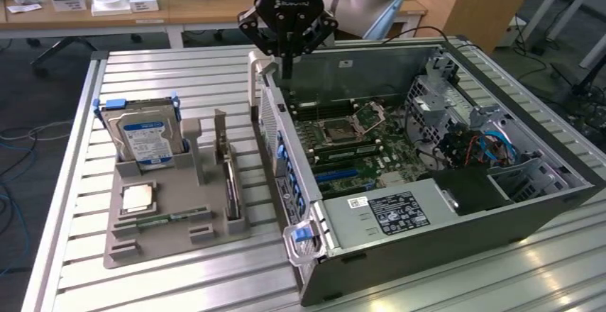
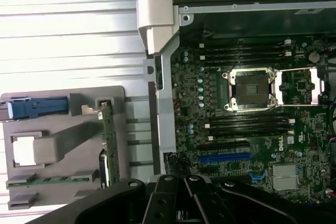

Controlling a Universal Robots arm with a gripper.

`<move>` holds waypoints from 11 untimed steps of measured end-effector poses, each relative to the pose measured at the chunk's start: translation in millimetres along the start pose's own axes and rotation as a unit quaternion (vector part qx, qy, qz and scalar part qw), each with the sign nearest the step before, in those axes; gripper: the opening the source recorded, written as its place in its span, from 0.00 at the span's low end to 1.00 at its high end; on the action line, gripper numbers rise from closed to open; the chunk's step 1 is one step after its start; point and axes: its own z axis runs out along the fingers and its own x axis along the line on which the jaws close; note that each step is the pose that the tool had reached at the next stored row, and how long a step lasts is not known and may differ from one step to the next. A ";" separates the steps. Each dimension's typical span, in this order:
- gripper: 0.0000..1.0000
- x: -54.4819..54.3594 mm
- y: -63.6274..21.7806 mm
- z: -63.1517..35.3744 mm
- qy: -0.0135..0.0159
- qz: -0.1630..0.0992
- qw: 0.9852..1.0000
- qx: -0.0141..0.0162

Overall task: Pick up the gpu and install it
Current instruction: 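Reach for the gpu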

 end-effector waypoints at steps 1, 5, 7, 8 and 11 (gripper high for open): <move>0.11 1.9 -0.1 -0.1 0.000 0.000 1.000 0.000; 0.11 9.3 -0.7 -0.2 0.000 0.000 1.000 0.000; 0.11 13.2 -1.0 -0.2 0.000 0.000 1.000 0.000; 0.11 15.1 -1.1 -0.2 0.000 0.000 1.000 0.000; 0.11 20.9 -1.6 -0.3 0.000 0.000 1.000 0.000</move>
